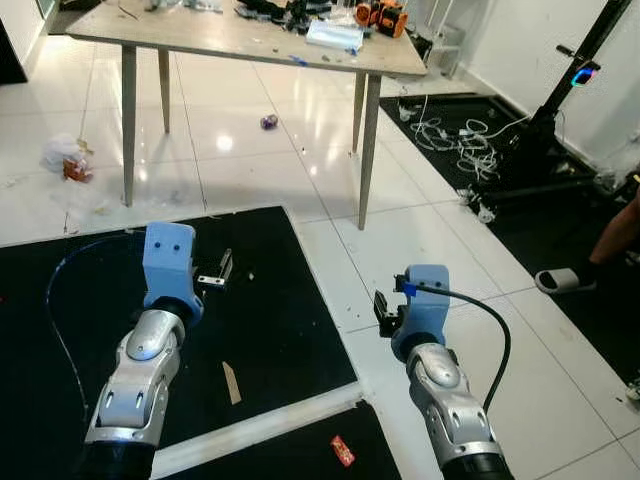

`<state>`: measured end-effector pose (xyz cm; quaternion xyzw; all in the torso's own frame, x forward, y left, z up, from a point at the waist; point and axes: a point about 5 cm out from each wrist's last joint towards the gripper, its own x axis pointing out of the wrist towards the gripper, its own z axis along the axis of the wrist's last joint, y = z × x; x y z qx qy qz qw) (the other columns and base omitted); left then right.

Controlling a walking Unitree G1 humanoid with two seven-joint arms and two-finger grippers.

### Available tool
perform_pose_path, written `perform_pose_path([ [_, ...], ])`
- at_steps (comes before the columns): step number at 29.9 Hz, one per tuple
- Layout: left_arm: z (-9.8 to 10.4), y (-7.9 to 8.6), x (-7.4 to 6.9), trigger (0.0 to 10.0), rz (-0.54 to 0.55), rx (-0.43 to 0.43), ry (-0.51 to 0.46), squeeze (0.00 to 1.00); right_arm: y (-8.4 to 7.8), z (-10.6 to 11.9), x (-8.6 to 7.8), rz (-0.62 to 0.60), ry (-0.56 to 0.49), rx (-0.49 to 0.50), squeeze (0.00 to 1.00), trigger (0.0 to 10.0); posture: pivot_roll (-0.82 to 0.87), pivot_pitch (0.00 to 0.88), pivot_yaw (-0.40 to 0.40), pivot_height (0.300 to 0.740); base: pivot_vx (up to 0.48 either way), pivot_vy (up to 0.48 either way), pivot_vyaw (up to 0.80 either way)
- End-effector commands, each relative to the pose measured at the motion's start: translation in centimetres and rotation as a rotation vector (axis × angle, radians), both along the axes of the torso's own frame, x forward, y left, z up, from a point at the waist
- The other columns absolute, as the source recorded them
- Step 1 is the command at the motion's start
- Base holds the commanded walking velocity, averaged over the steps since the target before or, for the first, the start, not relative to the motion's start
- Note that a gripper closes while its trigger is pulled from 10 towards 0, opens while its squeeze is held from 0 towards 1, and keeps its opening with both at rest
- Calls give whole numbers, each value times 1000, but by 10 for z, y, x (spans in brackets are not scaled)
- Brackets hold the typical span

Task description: Picking trash to rubbish bin

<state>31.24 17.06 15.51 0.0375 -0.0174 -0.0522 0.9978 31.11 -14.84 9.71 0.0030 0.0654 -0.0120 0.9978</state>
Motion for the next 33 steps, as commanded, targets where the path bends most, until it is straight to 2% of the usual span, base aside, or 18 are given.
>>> perform_pose_path([
  [1, -2, 4, -2, 10000, 9, 3, 3, 0, 2, -4, -2, 3, 20, -1, 0, 10000, -31, 135, -48, 740, 364, 0, 0],
  [27, -1, -3, 1, 10000, -19, -2, -4, 0, -1, -3, -3, 0, 18, -19, 0, 10000, -45, 152, -43, 740, 366, 0, 0],
  [29, -1, -5, 1, 10000, -30, 24, -3, 0, -2, -3, -3, 1, 18, -21, 0, 10000, -45, 153, -44, 740, 386, 0, 0],
  [33, -2, -7, 2, 10000, -34, 18, -1, 0, -2, -3, -4, 4, 18, -21, 0, 10000, -52, 154, -44, 740, 396, 0, 0],
])
